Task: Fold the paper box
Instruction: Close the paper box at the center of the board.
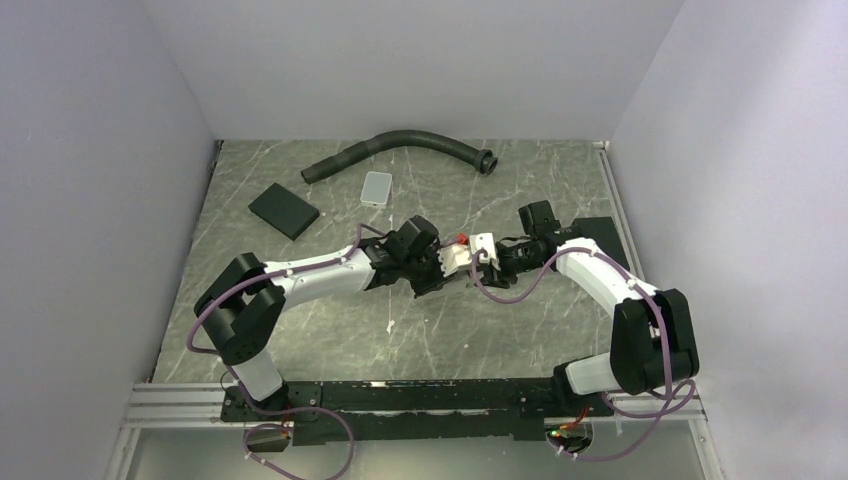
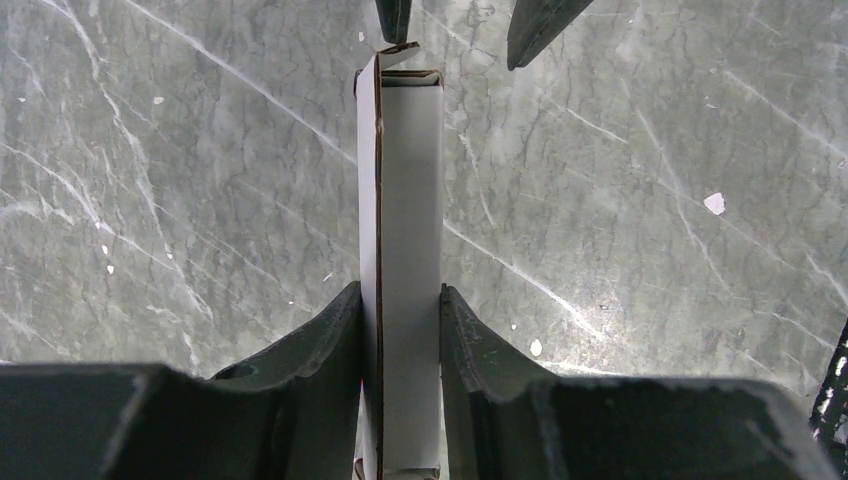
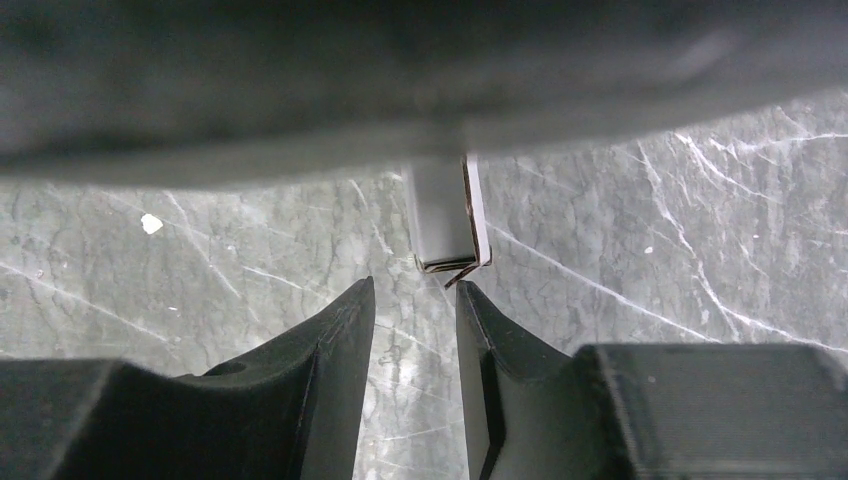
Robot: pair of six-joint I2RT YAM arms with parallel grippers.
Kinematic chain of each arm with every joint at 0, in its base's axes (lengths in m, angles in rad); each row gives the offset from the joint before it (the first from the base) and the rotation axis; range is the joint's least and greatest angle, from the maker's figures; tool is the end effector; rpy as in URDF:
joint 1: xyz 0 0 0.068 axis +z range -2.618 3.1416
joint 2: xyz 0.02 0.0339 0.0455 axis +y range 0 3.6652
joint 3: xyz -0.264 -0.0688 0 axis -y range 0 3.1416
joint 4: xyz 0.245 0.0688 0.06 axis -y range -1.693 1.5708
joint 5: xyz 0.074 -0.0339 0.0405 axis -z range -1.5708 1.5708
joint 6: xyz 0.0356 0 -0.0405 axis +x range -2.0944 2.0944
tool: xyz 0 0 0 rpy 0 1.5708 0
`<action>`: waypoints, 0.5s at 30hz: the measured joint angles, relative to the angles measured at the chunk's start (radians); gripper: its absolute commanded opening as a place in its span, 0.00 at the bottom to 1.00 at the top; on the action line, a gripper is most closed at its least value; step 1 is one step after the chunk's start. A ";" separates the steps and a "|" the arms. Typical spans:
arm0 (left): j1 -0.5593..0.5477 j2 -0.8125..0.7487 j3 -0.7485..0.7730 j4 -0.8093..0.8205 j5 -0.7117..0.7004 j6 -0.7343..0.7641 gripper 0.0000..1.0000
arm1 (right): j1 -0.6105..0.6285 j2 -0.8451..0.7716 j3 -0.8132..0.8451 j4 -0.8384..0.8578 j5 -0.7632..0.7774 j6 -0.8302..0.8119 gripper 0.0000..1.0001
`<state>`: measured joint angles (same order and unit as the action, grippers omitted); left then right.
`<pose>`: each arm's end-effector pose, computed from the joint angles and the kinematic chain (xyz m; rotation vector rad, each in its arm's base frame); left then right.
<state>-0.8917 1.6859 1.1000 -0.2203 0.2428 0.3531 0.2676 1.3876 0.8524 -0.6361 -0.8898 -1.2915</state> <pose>0.2212 -0.2877 0.2119 1.5025 1.8910 -0.5417 0.2345 0.0930 0.2109 -1.7575 1.4654 0.7208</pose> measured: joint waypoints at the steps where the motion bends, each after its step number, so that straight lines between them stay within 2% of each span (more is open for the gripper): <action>1: 0.000 0.000 0.000 0.000 0.002 0.000 0.31 | 0.000 0.000 0.000 -0.002 0.000 0.000 0.37; 8: 0.000 0.001 0.000 -0.002 0.006 0.000 0.31 | 0.000 0.006 0.002 -0.016 -0.011 -0.003 0.31; 15: 0.000 0.002 0.000 -0.002 0.008 0.002 0.31 | 0.000 0.015 0.005 -0.038 -0.027 -0.003 0.29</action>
<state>-0.8917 1.6878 1.1000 -0.2226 0.2512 0.3553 0.2676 1.4029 0.8574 -0.6743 -0.9165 -1.2945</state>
